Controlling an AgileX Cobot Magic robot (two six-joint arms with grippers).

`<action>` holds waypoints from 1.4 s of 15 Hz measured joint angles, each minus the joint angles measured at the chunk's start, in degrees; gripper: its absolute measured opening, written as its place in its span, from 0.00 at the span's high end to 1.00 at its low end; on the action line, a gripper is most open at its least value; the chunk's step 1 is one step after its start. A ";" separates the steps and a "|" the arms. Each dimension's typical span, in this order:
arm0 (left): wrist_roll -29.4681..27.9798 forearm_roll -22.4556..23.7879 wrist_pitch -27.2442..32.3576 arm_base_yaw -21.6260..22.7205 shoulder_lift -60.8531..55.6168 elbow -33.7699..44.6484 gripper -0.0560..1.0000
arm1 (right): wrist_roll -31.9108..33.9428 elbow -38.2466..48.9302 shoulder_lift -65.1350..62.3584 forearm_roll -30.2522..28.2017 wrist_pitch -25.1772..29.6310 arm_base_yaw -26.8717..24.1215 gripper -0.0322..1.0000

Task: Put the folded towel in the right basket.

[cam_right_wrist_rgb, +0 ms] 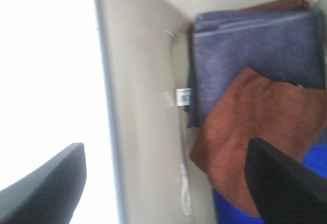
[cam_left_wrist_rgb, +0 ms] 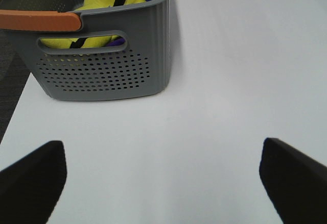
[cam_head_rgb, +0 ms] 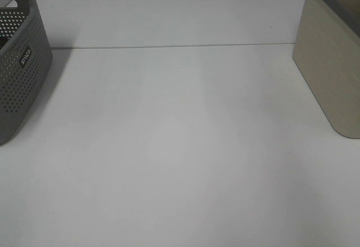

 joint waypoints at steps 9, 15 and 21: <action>0.00 0.00 0.00 0.00 0.00 0.00 0.02 | -0.06 10.37 -16.44 -1.20 0.00 14.84 0.20; 0.00 0.00 0.00 0.00 0.00 0.00 0.02 | 0.00 51.39 -45.15 -6.65 -0.11 15.36 0.20; 0.00 0.00 0.00 0.00 0.00 0.00 0.02 | 0.06 87.72 -79.64 -10.14 -0.40 15.36 0.20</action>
